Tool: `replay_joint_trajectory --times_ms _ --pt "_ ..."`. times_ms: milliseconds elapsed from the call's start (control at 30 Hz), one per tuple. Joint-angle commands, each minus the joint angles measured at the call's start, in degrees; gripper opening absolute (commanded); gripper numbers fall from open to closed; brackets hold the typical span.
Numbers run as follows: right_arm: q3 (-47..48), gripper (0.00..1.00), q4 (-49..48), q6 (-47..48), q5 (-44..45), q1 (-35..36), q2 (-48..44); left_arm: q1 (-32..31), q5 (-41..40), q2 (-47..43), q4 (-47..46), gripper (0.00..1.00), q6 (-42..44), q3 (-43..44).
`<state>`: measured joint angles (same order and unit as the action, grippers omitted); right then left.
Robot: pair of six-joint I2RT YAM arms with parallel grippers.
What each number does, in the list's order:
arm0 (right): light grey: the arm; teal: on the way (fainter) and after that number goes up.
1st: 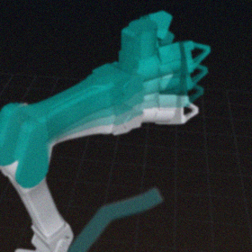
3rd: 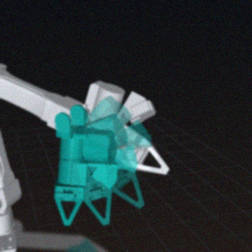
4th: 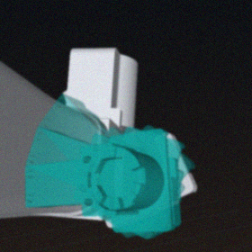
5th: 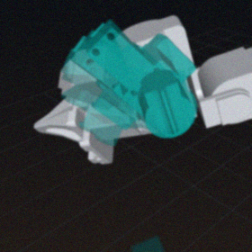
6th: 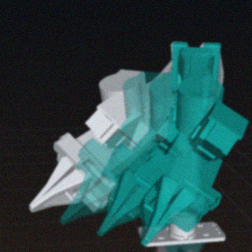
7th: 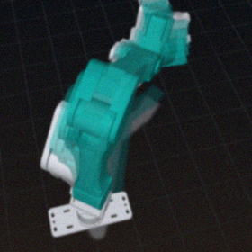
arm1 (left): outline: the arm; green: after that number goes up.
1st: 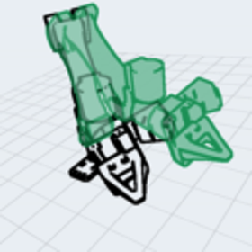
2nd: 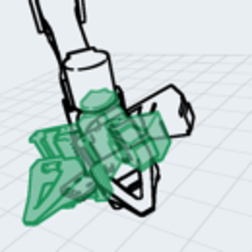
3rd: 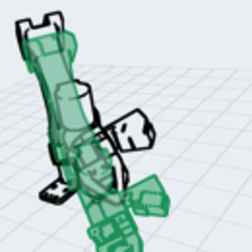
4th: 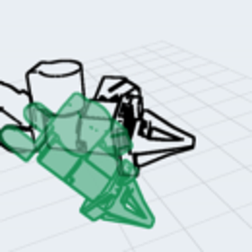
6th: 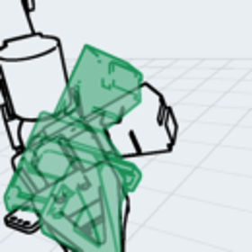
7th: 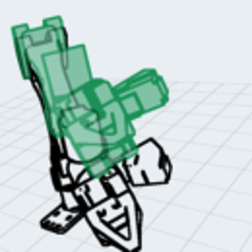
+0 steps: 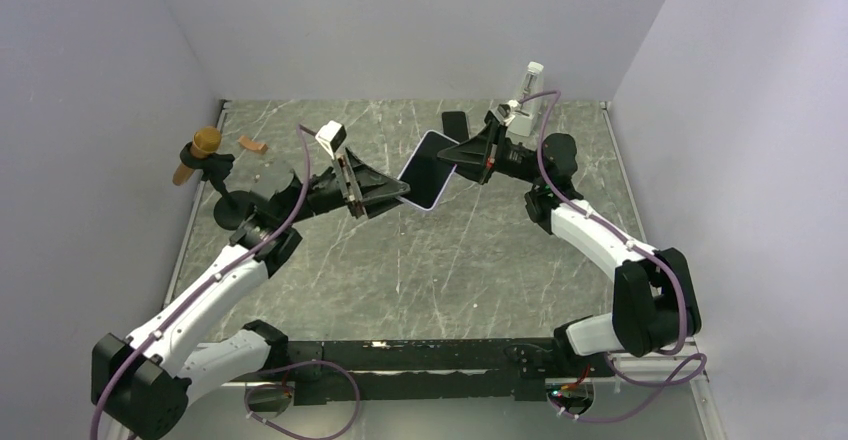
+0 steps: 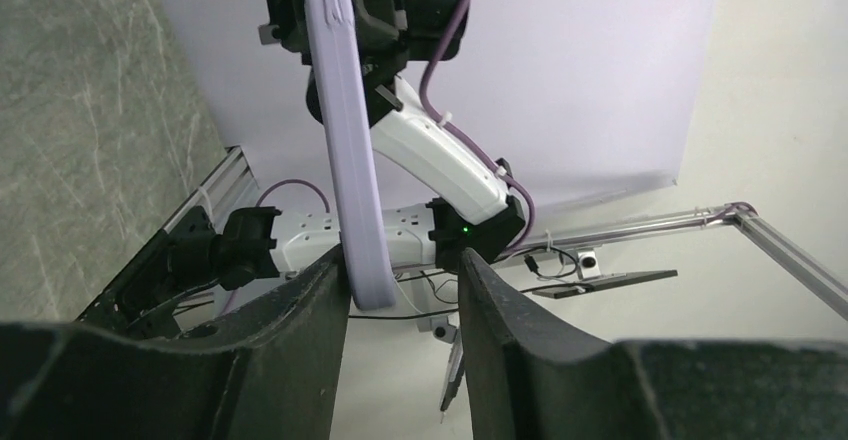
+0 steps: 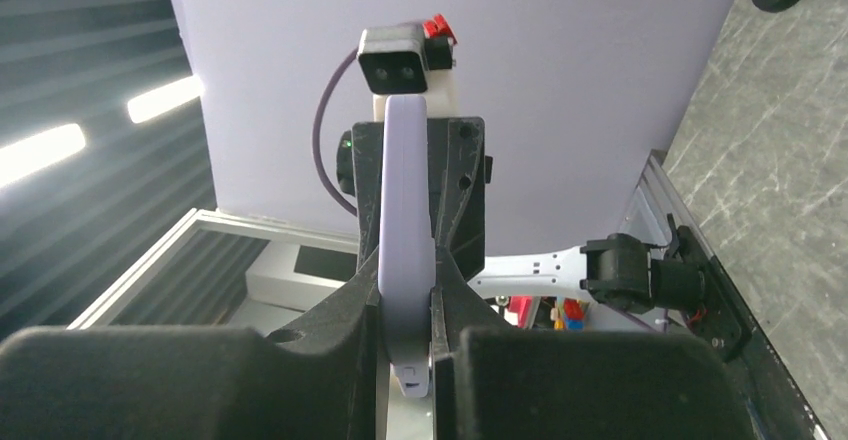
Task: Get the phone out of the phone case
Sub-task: Remove the phone case from the phone.
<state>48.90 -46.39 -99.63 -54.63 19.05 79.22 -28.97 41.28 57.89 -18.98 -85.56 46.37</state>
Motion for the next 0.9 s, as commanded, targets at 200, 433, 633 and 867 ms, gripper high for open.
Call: replay_joint_trajectory --times_ms 200,433,633,867 --pt "2.72 0.00 -4.08 0.09 1.23 -0.46 0.13 -0.10 -3.41 -4.25 -7.84 0.37 -5.45 -2.68" --pt "1.89 0.00 -6.65 -1.53 1.10 -0.24 1.10 0.21 -4.21 -3.42 -11.08 0.29 -7.82 -3.71" --pt "3.26 0.00 -3.30 0.03 -1.87 -0.15 1.35 1.16 -2.93 -1.33 -14.71 0.30 -8.95 -3.64" --pt "3.01 0.00 -6.43 -2.82 -2.65 -0.13 3.10 1.69 -1.74 0.94 -19.15 0.16 -9.18 -2.76"
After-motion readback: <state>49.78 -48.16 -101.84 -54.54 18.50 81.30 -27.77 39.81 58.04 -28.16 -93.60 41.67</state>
